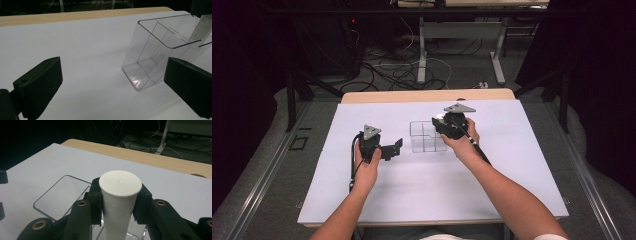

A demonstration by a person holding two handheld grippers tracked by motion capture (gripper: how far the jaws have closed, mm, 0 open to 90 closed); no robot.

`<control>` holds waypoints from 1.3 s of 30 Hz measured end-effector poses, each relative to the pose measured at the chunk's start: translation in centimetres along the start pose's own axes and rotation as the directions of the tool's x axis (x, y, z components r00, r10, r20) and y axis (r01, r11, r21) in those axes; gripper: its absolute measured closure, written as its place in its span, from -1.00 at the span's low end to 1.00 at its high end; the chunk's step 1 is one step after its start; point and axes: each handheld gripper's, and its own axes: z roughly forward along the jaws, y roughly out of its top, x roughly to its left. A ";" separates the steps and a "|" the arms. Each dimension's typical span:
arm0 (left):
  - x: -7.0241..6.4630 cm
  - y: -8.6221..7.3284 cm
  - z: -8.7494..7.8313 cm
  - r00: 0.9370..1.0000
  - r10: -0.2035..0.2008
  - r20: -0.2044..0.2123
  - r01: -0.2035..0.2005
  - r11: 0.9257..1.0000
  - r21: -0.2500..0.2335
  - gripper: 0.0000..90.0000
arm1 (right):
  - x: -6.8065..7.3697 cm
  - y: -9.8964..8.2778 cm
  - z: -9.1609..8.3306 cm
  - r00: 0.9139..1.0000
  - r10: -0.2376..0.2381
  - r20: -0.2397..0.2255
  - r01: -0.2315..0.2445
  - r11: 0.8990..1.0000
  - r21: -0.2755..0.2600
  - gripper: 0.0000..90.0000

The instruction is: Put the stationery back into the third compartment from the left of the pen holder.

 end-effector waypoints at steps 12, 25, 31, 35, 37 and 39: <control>0.2 -0.1 0.0 1.000 0.008 -0.012 -0.008 1.000 0.017 -0.96 | -0.8 -0.5 -0.5 1.000 0.001 -0.010 -0.001 1.000 0.010 0.32; 0.3 -0.1 0.0 1.000 0.011 -0.017 -0.011 1.000 0.023 -0.96 | -2.2 0.3 -3.2 0.999 -0.009 -0.042 0.008 0.999 -0.032 -0.23; 0.4 -0.1 -0.1 1.000 0.004 -0.021 -0.004 1.000 0.016 -0.96 | -2.6 0.3 -4.1 0.998 -0.018 -0.060 0.016 0.999 -0.029 -0.35; 0.6 0.0 -0.2 1.000 0.001 -0.023 0.000 1.000 0.017 -0.95 | -3.1 0.4 -4.8 0.999 -0.019 -0.036 0.018 0.999 -0.030 -0.53; 0.6 0.0 -0.2 1.000 0.001 -0.023 0.000 1.000 0.017 -0.96 | -3.5 0.5 -5.2 0.999 -0.034 -0.014 0.034 0.999 -0.041 -0.62; 0.7 0.0 -0.2 1.000 -0.004 -0.024 0.005 1.000 0.013 -0.96 | -4.0 0.5 -5.5 1.000 -0.030 0.004 0.030 0.998 -0.051 -0.67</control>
